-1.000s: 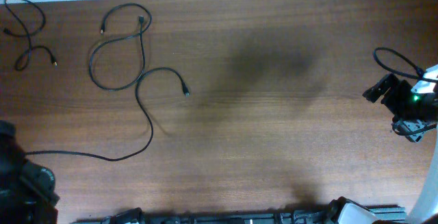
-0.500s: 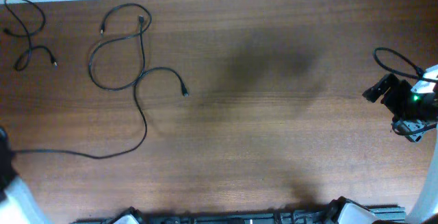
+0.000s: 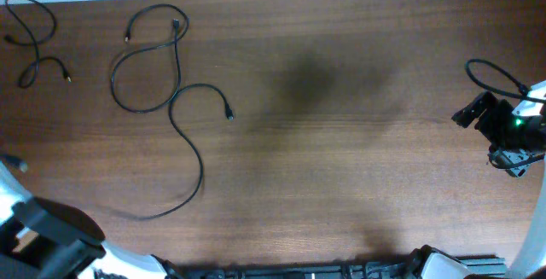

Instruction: Untangle cables

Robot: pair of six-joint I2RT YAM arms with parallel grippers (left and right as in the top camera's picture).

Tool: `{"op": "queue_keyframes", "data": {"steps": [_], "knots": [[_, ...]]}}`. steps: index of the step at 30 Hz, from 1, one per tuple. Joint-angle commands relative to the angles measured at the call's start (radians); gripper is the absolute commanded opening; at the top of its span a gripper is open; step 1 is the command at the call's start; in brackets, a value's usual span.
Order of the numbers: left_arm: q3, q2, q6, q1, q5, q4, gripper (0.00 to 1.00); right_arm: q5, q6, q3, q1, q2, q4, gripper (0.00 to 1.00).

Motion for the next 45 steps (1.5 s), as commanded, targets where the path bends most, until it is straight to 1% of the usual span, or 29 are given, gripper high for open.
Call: {"op": "queue_keyframes", "data": {"steps": [1, 2, 4, 5, 6, 7, 8, 9, 11, 12, 14, 16, 18, 20, 21, 22, 23, 24, 25, 28, 29, 31, 32, 34, 37, 40, 45], "knots": [[0.001, 0.033, -0.016, 0.005, 0.025, 0.047, 0.7, 0.009, 0.008, 0.015, -0.005, 0.001, 0.0, 0.99], [0.001, 0.033, -0.016, 0.005, 0.032, 0.057, 0.99, 0.009, 0.008, 0.015, -0.005, 0.001, 0.0, 0.99], [0.001, 0.03, -0.016, 0.005, 0.074, 0.073, 0.99, 0.009, 0.008, 0.015, -0.005, 0.001, 0.0, 0.99], [0.001, 0.028, -0.01, 0.005, 0.128, 0.072, 0.99, 0.009, 0.008, 0.015, -0.005, 0.001, 0.0, 0.99], [0.001, 0.028, 0.001, 0.004, 0.188, 0.068, 0.99, 0.009, 0.008, 0.015, -0.005, 0.001, 0.0, 0.99], [0.001, 0.028, 0.039, 0.001, 0.307, 0.066, 0.99, 0.009, 0.008, 0.015, -0.005, 0.001, 0.0, 0.99], [0.001, 0.029, 0.117, -0.006, 0.43, 0.074, 0.99, 0.009, 0.008, 0.015, -0.005, 0.001, 0.0, 0.99], [0.001, 0.029, 0.214, -0.021, 0.544, 0.091, 0.95, 0.009, 0.008, 0.015, -0.005, 0.001, 0.0, 0.99], [0.001, 0.029, 0.359, -0.064, 0.689, 0.112, 0.85, 0.009, 0.008, 0.015, -0.005, 0.001, 0.0, 0.99], [0.001, 0.029, 0.396, -0.098, 0.718, 0.11, 0.84, 0.009, 0.008, 0.015, -0.005, 0.001, 0.0, 0.99], [0.0, 0.029, 0.395, -0.16, 0.717, 0.088, 0.84, 0.009, 0.008, 0.015, -0.005, 0.001, 0.0, 0.99], [-0.005, 0.03, 0.359, -0.22, 0.716, 0.075, 0.85, 0.009, 0.008, 0.015, -0.005, 0.001, 0.0, 0.99], [-0.03, 0.032, 0.304, -0.295, 0.716, 0.091, 0.85, 0.009, 0.008, 0.015, -0.005, 0.001, 0.0, 0.99], [-0.053, 0.039, 0.277, -0.344, 0.715, 0.112, 0.84, 0.009, 0.008, 0.015, -0.005, 0.001, 0.0, 0.99], [-0.084, 0.048, 0.261, -0.386, 0.711, 0.139, 0.84, 0.009, 0.008, 0.015, -0.005, 0.001, 0.0, 0.99], [-0.114, 0.057, 0.24, -0.419, 0.704, 0.163, 0.78, 0.009, 0.008, 0.015, -0.005, 0.001, 0.0, 0.99], [-0.138, 0.066, 0.23, -0.443, 0.702, 0.185, 0.77, 0.009, 0.008, 0.015, -0.005, 0.001, 0.0, 0.99], [-0.195, 0.084, 0.231, -0.502, 0.703, 0.239, 0.73, 0.009, 0.008, 0.015, -0.005, 0.001, 0.0, 0.99], [-0.219, 0.092, 0.231, -0.535, 0.705, 0.266, 0.71, 0.009, 0.008, 0.015, -0.005, 0.001, 0.0, 0.99], [-0.261, 0.116, 0.231, -0.634, 0.705, 0.332, 0.71, 0.009, 0.008, 0.015, -0.005, 0.001, 0.0, 0.99], [-0.261, 0.137, 0.231, -0.704, 0.705, 0.373, 0.71, 0.009, 0.008, 0.015, -0.005, 0.001, 0.0, 0.99], [-0.261, 0.161, 0.23, -0.774, 0.705, 0.433, 0.73, 0.009, 0.008, 0.015, -0.005, 0.001, 0.0, 0.99], [-0.261, 0.182, 0.217, -0.813, 0.705, 0.473, 0.73, 0.009, 0.008, 0.015, -0.005, 0.001, 0.0, 0.99], [-0.261, 0.227, 0.165, -0.877, 0.705, 0.539, 0.68, 0.009, 0.008, 0.015, -0.005, 0.001, 0.0, 0.99], [-0.261, 0.303, 0.079, -0.946, 0.705, 0.597, 0.58, 0.009, 0.008, 0.015, -0.005, 0.001, 0.0, 0.99], [-0.261, 0.367, 0.063, -0.99, 0.693, 0.632, 0.53, 0.009, 0.008, 0.015, -0.005, 0.001, 0.0, 0.99], [-0.26, 0.386, 0.062, -1.004, 0.61, 0.634, 0.54, 0.009, 0.008, 0.015, -0.005, 0.001, 0.0, 0.99]]}}
